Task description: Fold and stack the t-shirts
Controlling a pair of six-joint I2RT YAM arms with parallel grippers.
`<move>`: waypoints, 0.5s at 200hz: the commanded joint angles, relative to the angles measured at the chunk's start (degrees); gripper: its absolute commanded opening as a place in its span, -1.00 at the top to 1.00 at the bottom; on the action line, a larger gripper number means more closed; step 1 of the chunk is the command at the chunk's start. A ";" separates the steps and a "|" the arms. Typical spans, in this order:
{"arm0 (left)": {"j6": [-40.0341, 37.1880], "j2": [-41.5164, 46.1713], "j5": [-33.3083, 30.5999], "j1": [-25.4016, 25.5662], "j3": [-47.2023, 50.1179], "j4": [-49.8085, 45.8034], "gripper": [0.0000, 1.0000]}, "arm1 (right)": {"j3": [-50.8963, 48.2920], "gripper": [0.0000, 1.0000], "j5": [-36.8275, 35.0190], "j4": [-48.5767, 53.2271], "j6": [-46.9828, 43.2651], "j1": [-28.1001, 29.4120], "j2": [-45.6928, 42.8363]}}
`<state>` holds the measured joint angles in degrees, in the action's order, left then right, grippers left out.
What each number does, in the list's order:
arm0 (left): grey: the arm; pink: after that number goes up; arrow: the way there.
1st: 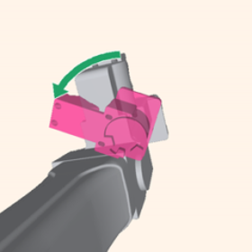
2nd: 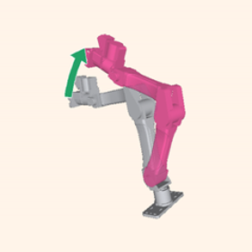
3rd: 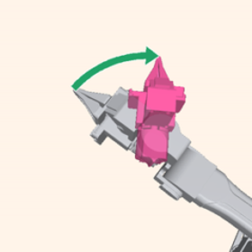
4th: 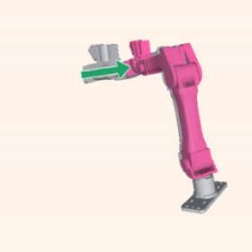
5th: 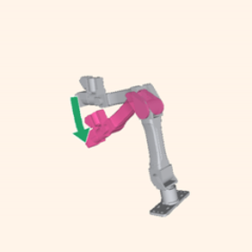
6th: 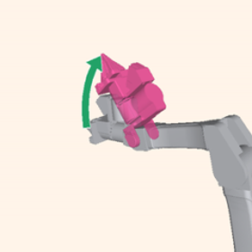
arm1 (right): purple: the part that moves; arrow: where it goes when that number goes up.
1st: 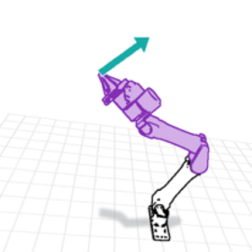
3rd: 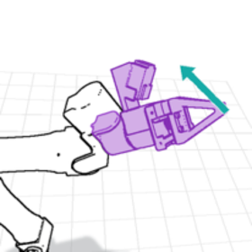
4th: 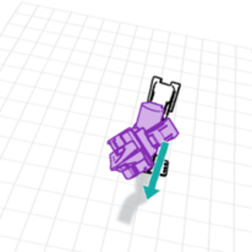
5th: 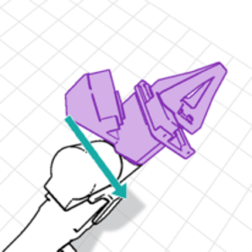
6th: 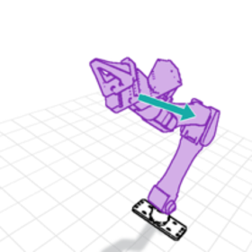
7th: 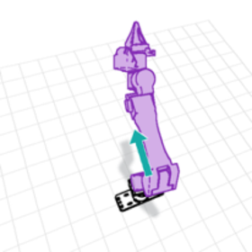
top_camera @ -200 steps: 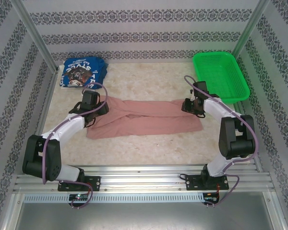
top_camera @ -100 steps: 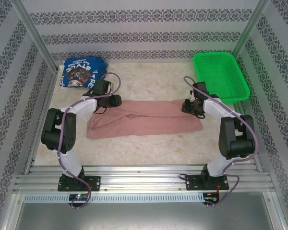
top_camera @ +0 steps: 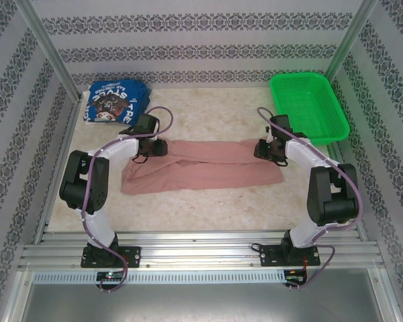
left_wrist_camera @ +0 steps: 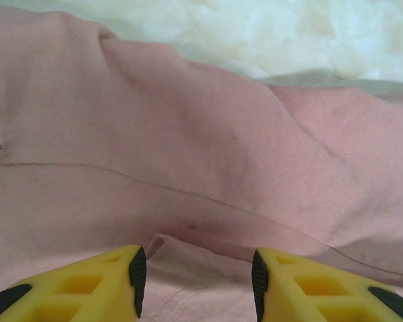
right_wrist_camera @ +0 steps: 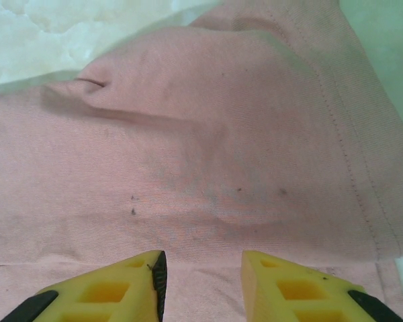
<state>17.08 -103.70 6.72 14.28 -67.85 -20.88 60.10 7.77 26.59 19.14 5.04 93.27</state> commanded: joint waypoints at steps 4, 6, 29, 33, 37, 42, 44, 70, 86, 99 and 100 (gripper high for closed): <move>-1.09 -1.55 -3.37 0.44 -1.64 -1.71 0.10 | -0.98 0.26 -0.65 1.36 -1.02 0.57 -2.09; -1.15 -1.65 -3.36 0.43 -1.73 -1.60 0.11 | -0.98 0.26 -0.59 1.32 -1.03 0.58 -2.12; -1.60 -3.56 -2.33 0.54 -3.13 -2.14 0.13 | -1.22 0.26 -0.47 1.42 -1.12 0.56 -2.31; -1.61 -3.84 -2.33 0.55 -3.33 -2.37 0.14 | -1.28 0.25 -0.47 1.45 -1.11 0.57 -2.31; -1.61 -4.03 -2.18 0.49 -3.38 -2.40 0.15 | -1.30 0.26 -0.48 1.51 -1.14 0.59 -2.33; -1.53 -4.20 -2.00 0.53 -3.21 -2.24 0.16 | -1.28 0.25 -0.41 1.44 -1.14 0.54 -2.39; -1.57 -4.22 -1.92 0.49 -3.17 -2.10 0.16 | -1.29 0.25 -0.41 1.45 -1.12 0.51 -2.46; -1.44 -3.80 -2.05 0.62 -2.82 -1.94 0.43 | -1.30 0.25 -0.65 1.62 -1.25 0.57 -2.81; -1.27 -2.29 -1.32 0.83 -2.34 -1.67 0.65 | -1.31 0.24 -0.65 1.83 -1.28 0.57 -3.18; -1.24 -0.75 -1.28 1.50 -2.08 -1.98 0.67 | -1.37 0.24 -1.04 1.89 -1.34 0.53 -3.35; -1.25 -0.56 -1.32 1.52 -2.05 -2.06 0.67 | -1.38 0.24 -1.02 1.89 -1.32 0.51 -3.36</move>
<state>16.43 -107.26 5.54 14.39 -69.89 -21.26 59.48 7.77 27.27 18.90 5.04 91.94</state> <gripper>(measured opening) 0.172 0.379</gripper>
